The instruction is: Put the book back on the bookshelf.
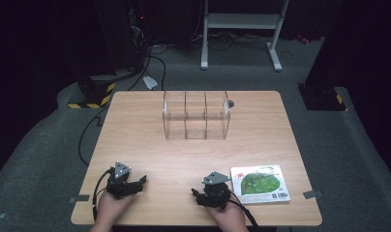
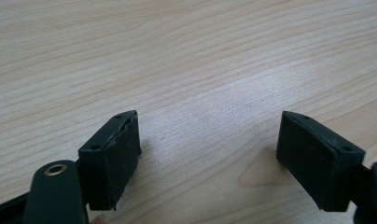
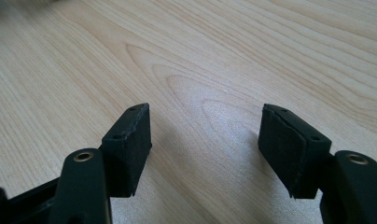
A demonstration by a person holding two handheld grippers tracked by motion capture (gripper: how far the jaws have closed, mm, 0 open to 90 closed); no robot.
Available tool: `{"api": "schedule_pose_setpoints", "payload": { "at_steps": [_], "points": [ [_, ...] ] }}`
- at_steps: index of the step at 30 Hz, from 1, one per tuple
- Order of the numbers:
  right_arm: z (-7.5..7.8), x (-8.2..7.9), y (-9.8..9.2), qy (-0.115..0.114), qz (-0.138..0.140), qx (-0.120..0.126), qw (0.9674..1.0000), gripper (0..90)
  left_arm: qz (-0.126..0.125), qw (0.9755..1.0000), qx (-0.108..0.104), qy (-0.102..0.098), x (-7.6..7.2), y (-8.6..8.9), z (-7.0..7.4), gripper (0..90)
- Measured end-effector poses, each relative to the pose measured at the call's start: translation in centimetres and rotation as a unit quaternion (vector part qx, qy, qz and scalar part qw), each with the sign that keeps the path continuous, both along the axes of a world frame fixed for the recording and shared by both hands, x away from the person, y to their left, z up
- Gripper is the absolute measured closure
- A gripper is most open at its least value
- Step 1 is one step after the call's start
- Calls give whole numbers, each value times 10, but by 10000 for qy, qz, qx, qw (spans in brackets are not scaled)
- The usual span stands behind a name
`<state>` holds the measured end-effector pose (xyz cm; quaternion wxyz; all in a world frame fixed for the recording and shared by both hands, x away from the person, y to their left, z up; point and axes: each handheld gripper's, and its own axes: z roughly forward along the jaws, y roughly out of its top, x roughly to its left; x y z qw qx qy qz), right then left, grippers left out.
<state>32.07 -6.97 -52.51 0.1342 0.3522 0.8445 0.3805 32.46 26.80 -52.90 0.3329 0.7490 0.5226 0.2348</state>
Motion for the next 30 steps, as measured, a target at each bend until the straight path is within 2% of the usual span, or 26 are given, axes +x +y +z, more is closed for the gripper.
{"api": "schedule_pose_setpoints", "payload": {
  "at_steps": [4, 9, 17, 24, 26, 28, 29, 30],
  "points": [
    [0, -1, 0, 0, -9, -26, 10000, 340, 58, 10000, 8, 0, 1, -2, 0, 214],
    [0, -4, 5, -151, -26, -279, 9995, 329, 76, 10000, -10, -5, 1, -3, 0, 214],
    [0, -3, 4, -109, -98, -251, 9996, 324, 71, 10000, 0, -4, 1, -3, 0, 214],
    [0, -2, 2, -87, -178, -160, 9997, 340, 83, 10000, 10, 6, 2, -3, 0, 214],
    [2, -1, -2, -11, -271, 1, 9996, 365, 97, 10000, 14, 3, 2, -3, 0, 214],
    [6, 0, -7, -71, -300, 235, 9992, 369, 117, 9999, 11, 1, 2, -4, 0, 214],
    [6, 0, -7, -71, -300, 235, 9992, 369, 117, 9999, 11, 1, 2, -4, 0, 214],
    [12, 0, -12, -166, -353, 281, 9988, 374, 126, 9999, 14, 12, 1, -4, 0, 215]
  ]
}}
